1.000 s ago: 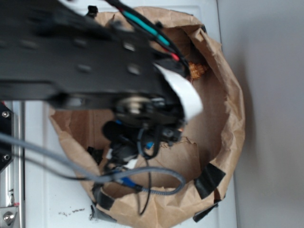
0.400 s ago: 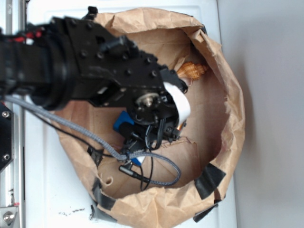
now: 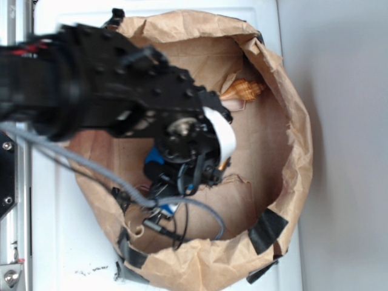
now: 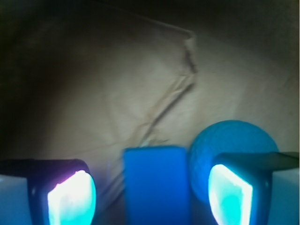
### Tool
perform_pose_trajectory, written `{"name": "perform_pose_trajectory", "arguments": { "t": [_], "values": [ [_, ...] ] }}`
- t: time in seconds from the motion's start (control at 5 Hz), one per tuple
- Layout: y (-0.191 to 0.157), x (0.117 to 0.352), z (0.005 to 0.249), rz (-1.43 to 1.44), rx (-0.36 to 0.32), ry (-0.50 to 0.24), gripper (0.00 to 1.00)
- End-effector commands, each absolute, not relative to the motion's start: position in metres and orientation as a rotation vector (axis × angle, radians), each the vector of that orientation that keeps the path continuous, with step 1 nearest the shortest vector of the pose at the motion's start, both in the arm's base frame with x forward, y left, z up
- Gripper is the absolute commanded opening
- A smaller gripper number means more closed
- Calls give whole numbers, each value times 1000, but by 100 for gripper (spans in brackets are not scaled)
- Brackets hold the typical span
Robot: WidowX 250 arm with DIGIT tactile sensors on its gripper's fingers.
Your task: Grab the blue block.
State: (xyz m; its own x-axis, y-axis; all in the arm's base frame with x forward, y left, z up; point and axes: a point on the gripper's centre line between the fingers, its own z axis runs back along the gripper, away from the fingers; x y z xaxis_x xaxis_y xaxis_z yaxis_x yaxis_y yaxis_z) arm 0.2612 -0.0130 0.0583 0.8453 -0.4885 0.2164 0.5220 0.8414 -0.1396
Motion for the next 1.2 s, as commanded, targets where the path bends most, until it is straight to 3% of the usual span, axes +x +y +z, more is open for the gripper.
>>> {"name": "perform_pose_trajectory", "arguments": {
  "t": [0.0,0.8,1.0],
  "values": [
    [10,256,79,-490,-248,-206,100],
    [-10,231,31,-460,-121,-90,100],
    [-18,234,33,-463,-115,-115,100]
  ]
}}
